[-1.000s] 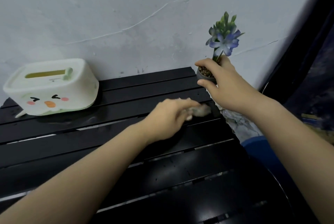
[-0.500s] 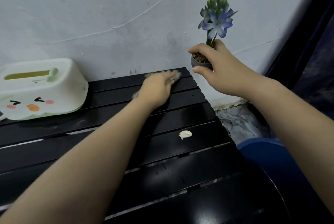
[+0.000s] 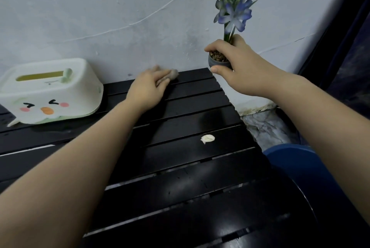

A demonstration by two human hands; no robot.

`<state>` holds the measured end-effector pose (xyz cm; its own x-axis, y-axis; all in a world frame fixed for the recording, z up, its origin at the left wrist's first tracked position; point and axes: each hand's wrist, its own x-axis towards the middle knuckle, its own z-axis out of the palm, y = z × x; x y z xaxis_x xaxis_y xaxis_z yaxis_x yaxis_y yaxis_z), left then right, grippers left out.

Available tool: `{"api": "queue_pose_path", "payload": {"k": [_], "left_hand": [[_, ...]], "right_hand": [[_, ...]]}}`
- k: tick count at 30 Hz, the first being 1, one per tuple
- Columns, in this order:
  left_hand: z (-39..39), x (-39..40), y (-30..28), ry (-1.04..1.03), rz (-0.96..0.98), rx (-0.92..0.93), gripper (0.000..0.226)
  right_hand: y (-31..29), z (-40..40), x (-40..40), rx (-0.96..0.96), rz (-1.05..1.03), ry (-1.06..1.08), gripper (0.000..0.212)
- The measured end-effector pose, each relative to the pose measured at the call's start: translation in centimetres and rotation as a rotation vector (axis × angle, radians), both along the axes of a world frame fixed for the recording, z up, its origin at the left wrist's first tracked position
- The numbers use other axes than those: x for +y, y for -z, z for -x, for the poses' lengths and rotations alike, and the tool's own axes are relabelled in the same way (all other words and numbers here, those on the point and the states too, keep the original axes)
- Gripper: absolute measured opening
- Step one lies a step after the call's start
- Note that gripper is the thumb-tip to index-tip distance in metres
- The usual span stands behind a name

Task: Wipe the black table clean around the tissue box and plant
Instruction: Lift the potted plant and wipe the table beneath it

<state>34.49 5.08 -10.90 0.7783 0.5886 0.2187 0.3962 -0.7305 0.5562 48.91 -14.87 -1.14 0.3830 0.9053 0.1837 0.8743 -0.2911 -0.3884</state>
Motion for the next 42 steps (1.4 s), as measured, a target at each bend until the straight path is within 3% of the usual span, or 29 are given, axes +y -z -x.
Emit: {"api": "queue_pose_path", "payload": {"k": [2,5,11,14,17,20,23,25,27,36,39,42], "left_hand": [[0.4,0.3,1.4,-0.047,-0.128,0.154,0.038],[0.5,-2.6,1.5,0.092,-0.117,0.085,0.036],[6.1,-11.6,0.2,0.528,0.001,0.029,0.037],[8.7,-13.1,-0.4,0.643,0.172,0.021,0.035],[9.7,-10.7,-1.2,0.498,0.380,-0.129,0.034],[9.1,-4.5,-1.3,0.083,0.170,-0.216,0.034],[7.9,0.3,0.1,-0.107,-0.013,-0.001,0.040],[7.0,0.8,1.6,-0.122,-0.115,0.133,0.044],[6.8,-0.2,2.0,-0.094,-0.166,0.121,0.043],[13.1,-11.2,0.6,0.505,-0.064,0.010,0.036],[13.8,-11.4,-0.3,0.448,0.150,-0.064,0.035],[13.8,-8.9,-0.9,0.137,0.213,-0.250,0.035]], "right_hand": [[0.0,0.1,0.3,-0.008,0.001,-0.012,0.038],[0.1,0.4,1.0,-0.012,0.004,-0.027,0.038],[1.3,1.6,2.6,0.024,0.011,-0.060,0.038],[2.9,3.0,4.0,0.078,0.062,-0.112,0.040],[4.1,3.7,5.6,0.100,0.089,-0.140,0.040],[4.8,3.5,7.1,0.091,0.072,-0.135,0.041],[5.7,3.4,8.3,0.107,0.079,-0.112,0.041],[6.4,3.5,8.8,0.128,0.079,-0.105,0.041],[7.1,3.6,9.1,0.146,0.074,-0.098,0.041],[7.4,3.9,8.5,0.220,0.063,-0.093,0.043],[7.0,5.0,7.3,0.239,0.004,-0.073,0.045],[7.0,7.0,5.5,0.230,-0.091,0.053,0.045]]}}
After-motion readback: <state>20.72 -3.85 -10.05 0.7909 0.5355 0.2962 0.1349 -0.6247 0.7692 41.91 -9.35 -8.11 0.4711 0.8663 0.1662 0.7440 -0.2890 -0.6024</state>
